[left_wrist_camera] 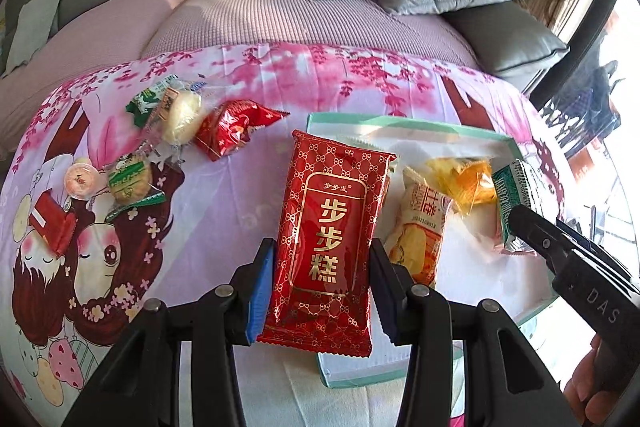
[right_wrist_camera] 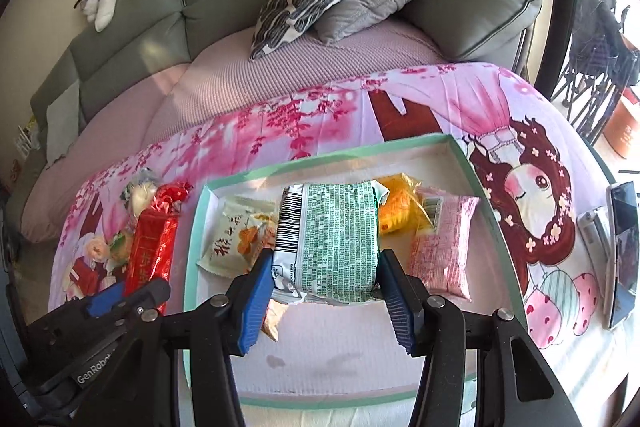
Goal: Organize snacks
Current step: 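Lower both packs into the tray and open both tools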
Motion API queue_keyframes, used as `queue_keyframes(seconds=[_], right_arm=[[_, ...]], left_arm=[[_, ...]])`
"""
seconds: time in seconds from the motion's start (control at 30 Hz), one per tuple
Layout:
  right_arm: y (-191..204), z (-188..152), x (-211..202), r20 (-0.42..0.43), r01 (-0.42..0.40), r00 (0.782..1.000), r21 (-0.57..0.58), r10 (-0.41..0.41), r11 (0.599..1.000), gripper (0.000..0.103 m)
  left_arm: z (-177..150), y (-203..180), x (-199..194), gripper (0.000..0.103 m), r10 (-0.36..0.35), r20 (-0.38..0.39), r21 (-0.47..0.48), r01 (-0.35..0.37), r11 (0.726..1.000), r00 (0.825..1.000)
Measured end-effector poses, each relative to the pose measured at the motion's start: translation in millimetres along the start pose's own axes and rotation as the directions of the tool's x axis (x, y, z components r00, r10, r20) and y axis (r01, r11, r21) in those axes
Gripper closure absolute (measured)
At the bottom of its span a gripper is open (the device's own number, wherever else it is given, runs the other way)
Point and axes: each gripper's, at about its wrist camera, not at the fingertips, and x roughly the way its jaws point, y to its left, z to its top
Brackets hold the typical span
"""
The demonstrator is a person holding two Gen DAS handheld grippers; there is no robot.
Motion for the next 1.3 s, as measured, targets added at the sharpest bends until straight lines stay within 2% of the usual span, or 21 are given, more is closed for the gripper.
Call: queue_keyframes(seconds=[0.2,0.4,0.77,1.2,1.3], right_arm=[[-2.4,-7.3,18.8,-0.07,0.023,0.997,-0.012,-0.024,1.0,0.048],[-1.0,-10.1,27.6,-0.099,0.029,0.995,-0.026,-0.032,0.999,0.048],[-0.9,-16.1,47.9,-0.16,0.046,0.986,-0.046,-0.053,0.998,0.048],[-3.0,-16.7,56.6,-0.191,0.071,0.978,-0.054,-0.08,0.996,0.047],[-3.7,-17.9,61.3,-0.205,0.086,0.974,-0.061,-0.097,0.994,0.048]], left_arm=[[-5.1,-17.4,15.3,0.056,0.008,-0.046,0.055,-0.005,0.998,0.999],[-10.5,-28.2,27.3,0.056,0.009,-0.088,0.09,-0.002,0.996,0.996],[-17.0,-30.9,38.2,0.056,0.021,-0.126,0.105,-0.008,0.994,0.992],[-25.3,-36.5,43.7,0.056,0.011,-0.146,0.136,0.009,0.991,0.989],[-27.2,-39.0,48.2,0.056,-0.001,-0.17,0.137,0.025,0.99,0.985]])
